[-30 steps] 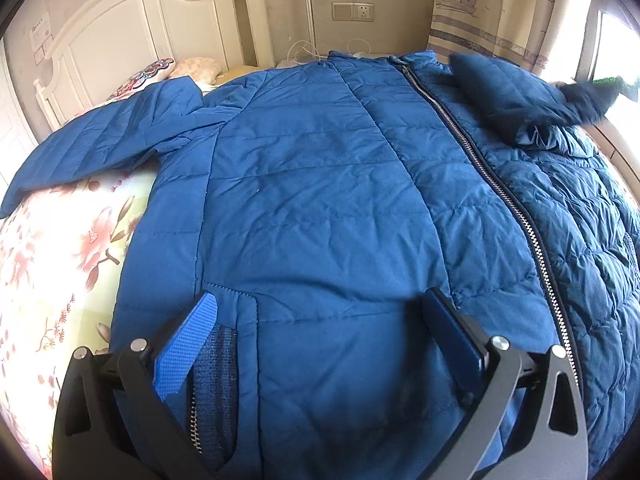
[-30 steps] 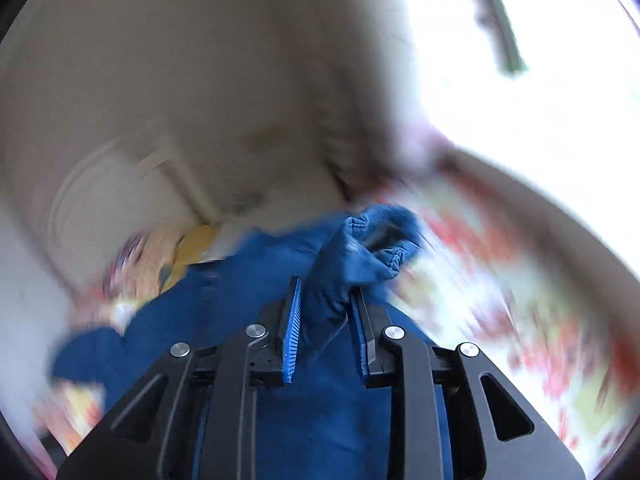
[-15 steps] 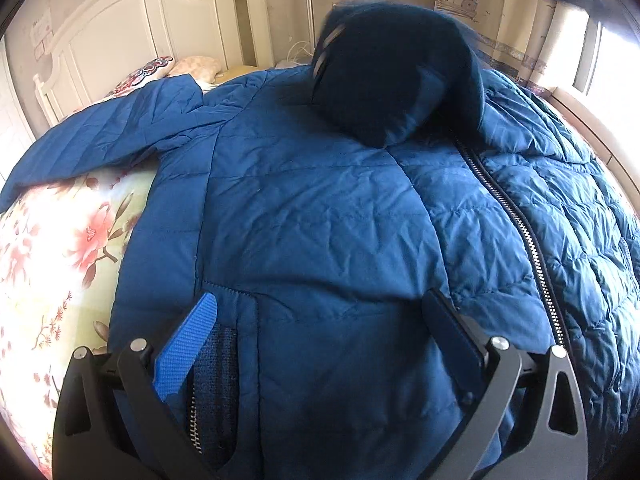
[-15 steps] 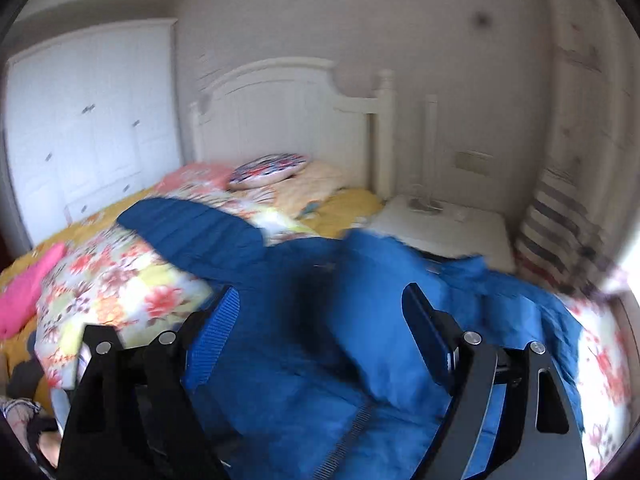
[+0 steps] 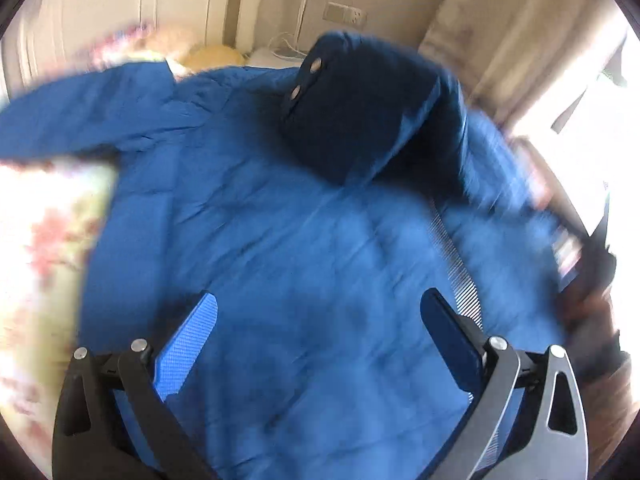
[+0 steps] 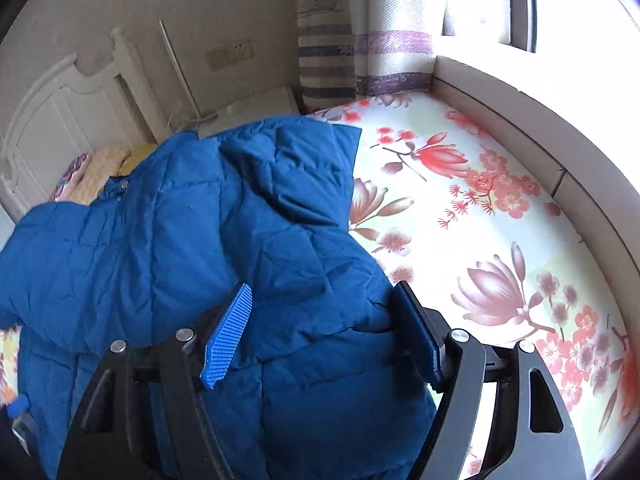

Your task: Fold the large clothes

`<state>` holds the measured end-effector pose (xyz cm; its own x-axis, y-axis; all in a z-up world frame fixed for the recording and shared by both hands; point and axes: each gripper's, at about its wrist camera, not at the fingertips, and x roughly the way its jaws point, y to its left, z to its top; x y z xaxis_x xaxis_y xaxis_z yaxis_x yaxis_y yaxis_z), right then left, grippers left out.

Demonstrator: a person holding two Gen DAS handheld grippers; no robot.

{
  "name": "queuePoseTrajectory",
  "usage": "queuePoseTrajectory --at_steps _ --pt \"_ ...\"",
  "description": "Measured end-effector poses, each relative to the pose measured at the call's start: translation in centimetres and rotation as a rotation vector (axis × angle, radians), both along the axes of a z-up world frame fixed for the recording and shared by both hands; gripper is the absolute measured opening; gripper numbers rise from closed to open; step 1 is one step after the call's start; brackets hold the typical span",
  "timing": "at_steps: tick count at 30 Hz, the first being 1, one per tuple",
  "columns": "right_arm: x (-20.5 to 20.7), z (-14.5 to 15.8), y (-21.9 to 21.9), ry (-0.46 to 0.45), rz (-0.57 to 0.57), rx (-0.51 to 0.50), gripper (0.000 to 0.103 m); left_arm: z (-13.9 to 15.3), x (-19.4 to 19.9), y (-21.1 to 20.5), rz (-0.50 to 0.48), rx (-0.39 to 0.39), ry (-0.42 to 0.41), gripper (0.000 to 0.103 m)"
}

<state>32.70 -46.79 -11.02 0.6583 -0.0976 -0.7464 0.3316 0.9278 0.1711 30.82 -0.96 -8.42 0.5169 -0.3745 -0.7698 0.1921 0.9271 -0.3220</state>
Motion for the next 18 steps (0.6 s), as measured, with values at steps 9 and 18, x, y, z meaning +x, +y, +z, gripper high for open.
queuePoseTrajectory --at_steps 9,18 --pt "-0.1 -0.5 0.8 -0.002 0.002 -0.014 0.072 -4.0 6.7 0.3 0.276 -0.948 0.271 0.1" --pt "0.0 -0.6 0.5 -0.012 0.005 0.018 0.072 -6.9 9.9 -2.3 0.433 -1.343 0.38 0.092"
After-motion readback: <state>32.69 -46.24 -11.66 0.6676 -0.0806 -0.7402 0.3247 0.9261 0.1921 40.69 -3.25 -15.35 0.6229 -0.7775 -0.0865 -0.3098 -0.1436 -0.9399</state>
